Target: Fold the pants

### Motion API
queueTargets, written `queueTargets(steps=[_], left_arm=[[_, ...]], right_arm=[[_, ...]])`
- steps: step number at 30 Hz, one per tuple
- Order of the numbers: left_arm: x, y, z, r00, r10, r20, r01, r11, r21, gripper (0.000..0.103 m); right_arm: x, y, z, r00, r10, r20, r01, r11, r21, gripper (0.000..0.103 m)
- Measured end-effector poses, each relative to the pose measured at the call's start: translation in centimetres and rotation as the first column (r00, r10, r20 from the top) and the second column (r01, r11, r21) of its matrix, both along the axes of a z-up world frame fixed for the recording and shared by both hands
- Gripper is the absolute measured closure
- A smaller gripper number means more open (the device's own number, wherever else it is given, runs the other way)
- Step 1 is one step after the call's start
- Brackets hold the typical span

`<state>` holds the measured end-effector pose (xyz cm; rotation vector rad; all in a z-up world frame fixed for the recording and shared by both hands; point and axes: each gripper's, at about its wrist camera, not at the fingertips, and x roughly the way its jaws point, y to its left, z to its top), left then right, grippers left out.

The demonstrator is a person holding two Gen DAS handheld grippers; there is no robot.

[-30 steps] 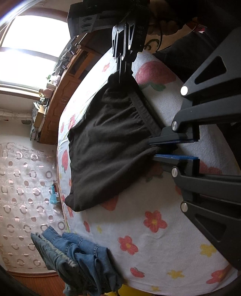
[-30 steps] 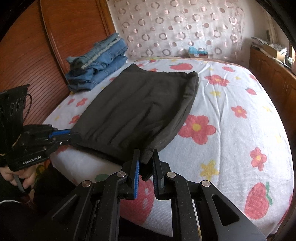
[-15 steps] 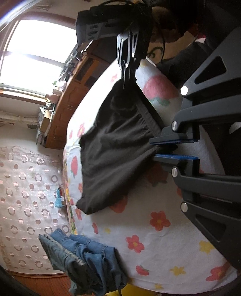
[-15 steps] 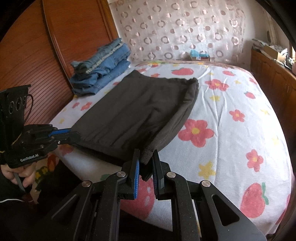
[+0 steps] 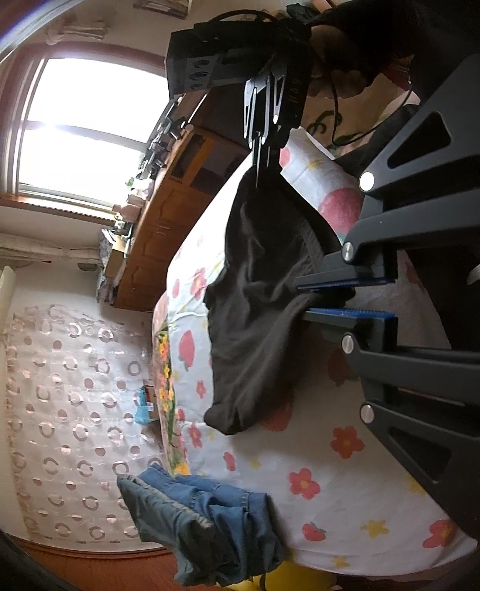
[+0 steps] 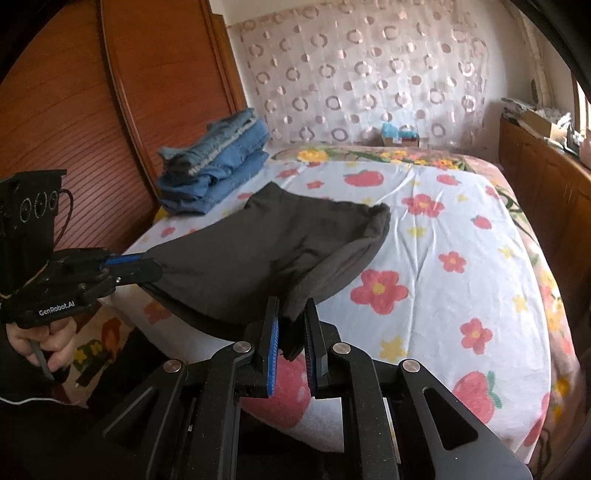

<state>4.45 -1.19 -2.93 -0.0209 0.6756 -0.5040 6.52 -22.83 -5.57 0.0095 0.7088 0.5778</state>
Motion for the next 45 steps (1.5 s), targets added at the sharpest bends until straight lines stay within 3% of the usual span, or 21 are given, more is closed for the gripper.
queueTargets(steps=[12, 20, 30, 37, 45], left_arm=[[3.2, 0.4, -1.1, 0.998, 0.012, -0.054, -0.012, 1.000, -0.009, 0.096], [7.4, 1.5, -1.7, 0.997, 0.038, -0.074, -0.041, 0.998, -0.037, 0.096], [11.0, 2.1, -1.5, 0.996, 0.054, -0.075, -0.057, 0.998, -0.041, 0.096], [14.0, 2.3, -0.2, 0.997, 0.064, -0.041, -0.066, 0.997, -0.039, 0.096], [17.2, 2.4, -1.0, 0.996, 0.073, -0.050, -0.074, 0.997, -0.021, 0.096]], right_arm=[[2.8, 0.1, -0.2, 1.000, -0.016, -0.016, 0.016, 1.000, 0.014, 0.094], [6.2, 0.8, -0.6, 1.000, -0.008, -0.023, 0.008, 1.000, 0.014, 0.094], [10.2, 1.1, -0.9, 0.999, 0.007, -0.040, -0.006, 1.000, 0.018, 0.094], [12.6, 1.4, 0.5, 1.000, 0.023, -0.004, -0.023, 1.000, 0.011, 0.094], [15.8, 1.8, -0.2, 1.000, 0.021, -0.022, -0.021, 1.000, -0.007, 0.094]])
